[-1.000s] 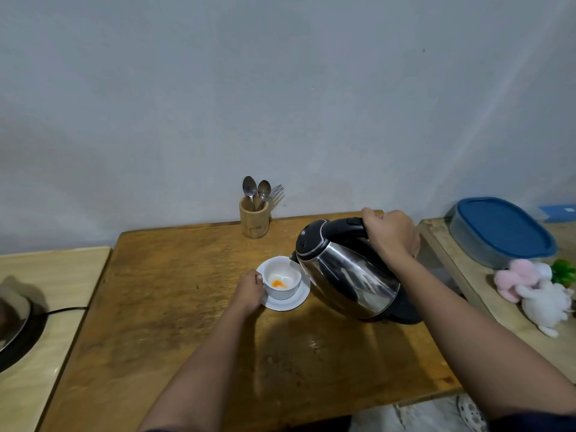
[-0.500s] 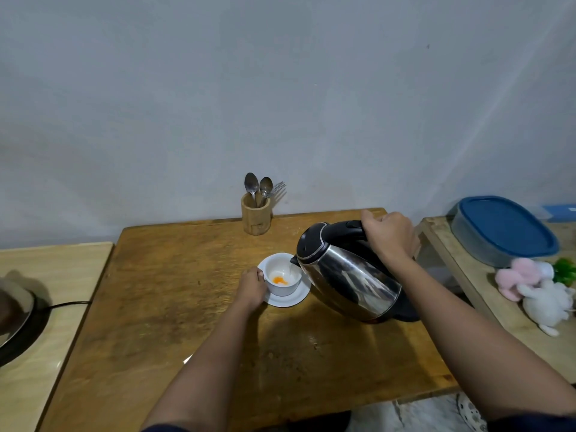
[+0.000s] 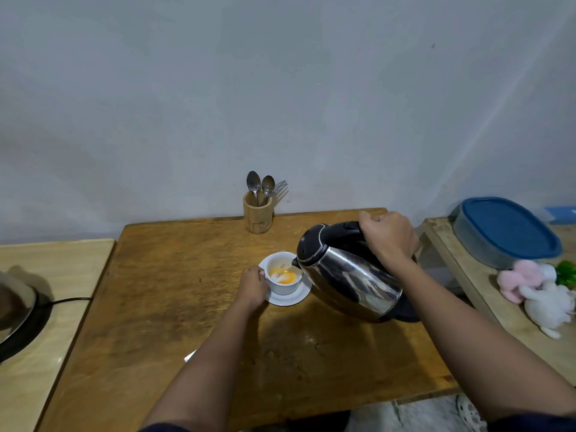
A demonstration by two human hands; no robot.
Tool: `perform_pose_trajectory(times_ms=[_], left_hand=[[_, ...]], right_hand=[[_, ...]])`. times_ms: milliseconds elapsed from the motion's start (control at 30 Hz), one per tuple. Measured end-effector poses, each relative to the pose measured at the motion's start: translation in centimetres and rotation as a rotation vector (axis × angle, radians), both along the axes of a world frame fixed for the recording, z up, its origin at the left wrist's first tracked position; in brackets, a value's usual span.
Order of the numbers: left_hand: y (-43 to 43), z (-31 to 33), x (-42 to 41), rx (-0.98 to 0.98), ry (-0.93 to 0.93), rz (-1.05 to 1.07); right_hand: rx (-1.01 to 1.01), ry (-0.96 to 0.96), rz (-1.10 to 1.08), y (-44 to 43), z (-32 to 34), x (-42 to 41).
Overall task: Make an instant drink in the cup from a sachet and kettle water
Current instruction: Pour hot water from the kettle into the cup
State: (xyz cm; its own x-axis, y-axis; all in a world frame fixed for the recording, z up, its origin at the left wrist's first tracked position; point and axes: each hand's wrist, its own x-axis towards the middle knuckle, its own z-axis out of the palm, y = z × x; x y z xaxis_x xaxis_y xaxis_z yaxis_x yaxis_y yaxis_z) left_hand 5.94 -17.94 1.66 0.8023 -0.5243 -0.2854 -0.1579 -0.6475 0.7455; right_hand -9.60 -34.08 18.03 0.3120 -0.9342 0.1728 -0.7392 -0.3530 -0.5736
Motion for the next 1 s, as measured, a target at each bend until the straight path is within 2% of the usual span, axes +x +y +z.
perform_pose_trajectory(times_ms=[1000], left_hand=[[0.15, -0.62, 0.45, -0.001, -0.012, -0.041]], right_hand=[[-0.036, 0.012, 0.021, -0.29, -0.35, 0.19]])
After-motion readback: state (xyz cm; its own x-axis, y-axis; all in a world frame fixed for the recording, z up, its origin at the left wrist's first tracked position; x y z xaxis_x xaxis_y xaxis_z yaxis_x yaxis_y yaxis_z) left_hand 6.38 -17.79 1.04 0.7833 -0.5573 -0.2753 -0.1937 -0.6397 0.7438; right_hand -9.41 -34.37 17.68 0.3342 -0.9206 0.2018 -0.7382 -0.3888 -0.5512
